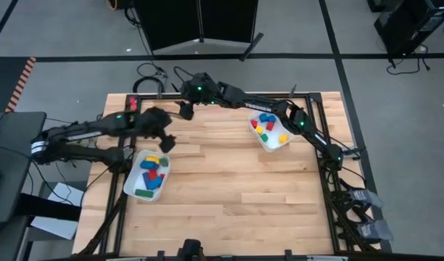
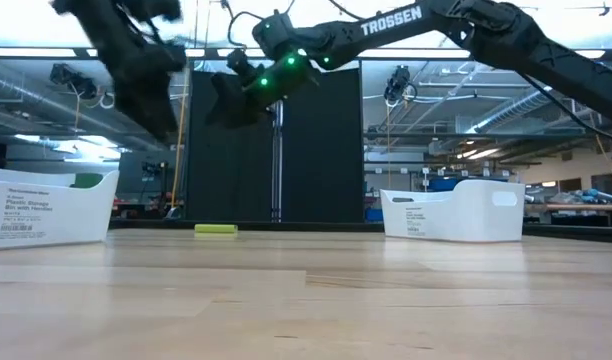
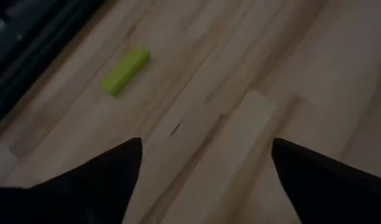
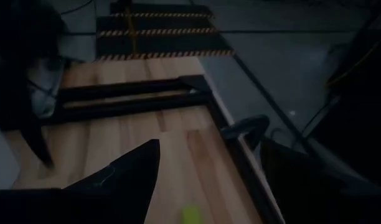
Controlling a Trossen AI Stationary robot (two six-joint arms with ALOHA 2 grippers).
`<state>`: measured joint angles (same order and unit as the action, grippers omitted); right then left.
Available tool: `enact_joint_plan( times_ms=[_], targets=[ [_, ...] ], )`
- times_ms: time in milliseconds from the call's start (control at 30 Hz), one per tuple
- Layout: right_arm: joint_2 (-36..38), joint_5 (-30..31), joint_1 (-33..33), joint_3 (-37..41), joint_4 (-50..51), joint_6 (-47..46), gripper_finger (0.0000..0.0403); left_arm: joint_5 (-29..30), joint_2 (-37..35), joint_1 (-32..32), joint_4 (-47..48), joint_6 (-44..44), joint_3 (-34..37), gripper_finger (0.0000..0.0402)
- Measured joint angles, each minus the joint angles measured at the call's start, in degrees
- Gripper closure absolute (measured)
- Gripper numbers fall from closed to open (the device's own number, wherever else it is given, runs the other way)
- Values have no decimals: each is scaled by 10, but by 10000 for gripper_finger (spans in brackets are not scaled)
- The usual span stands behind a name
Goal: Sort blocks by size
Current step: Put the large light green block into the left white bin
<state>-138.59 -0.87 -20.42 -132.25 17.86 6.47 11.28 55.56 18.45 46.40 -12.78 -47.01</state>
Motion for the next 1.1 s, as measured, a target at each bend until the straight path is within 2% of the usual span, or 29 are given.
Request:
enact_joint_plan(
  times_ms=[100, 200, 433, 500, 600, 733, 867, 967, 1100],
  targets=[
    [21, 21, 4, 30, -18, 6, 120, -34, 62, 52, -37, 53, -8, 67],
    [76, 53, 6, 127, -81, 3, 121, -55, 111, 96, -78, 105, -16, 95],
    [325, 130, 18, 573, -411, -20, 121, -88, 222, 184, -117, 219, -78, 123],
    [393, 153, 32, 673, -464, -20, 121, -104, 280, 201, -93, 260, -117, 124],
    [477, 184, 60, 779, -477, -18, 121, -94, 377, 210, -39, 322, -194, 123],
    [566, 235, 105, 861, -479, -15, 121, -55, 491, 213, 33, 392, -301, 123],
    [618, 287, 160, 911, -472, -2, 121, -37, 571, 215, 85, 425, -385, 123],
    [645, 328, 196, 927, -476, 15, 121, -20, 609, 216, 109, 439, -416, 123],
    [668, 359, 233, 934, -471, 49, 121, -19, 635, 222, 112, 449, -420, 123]
  ],
)
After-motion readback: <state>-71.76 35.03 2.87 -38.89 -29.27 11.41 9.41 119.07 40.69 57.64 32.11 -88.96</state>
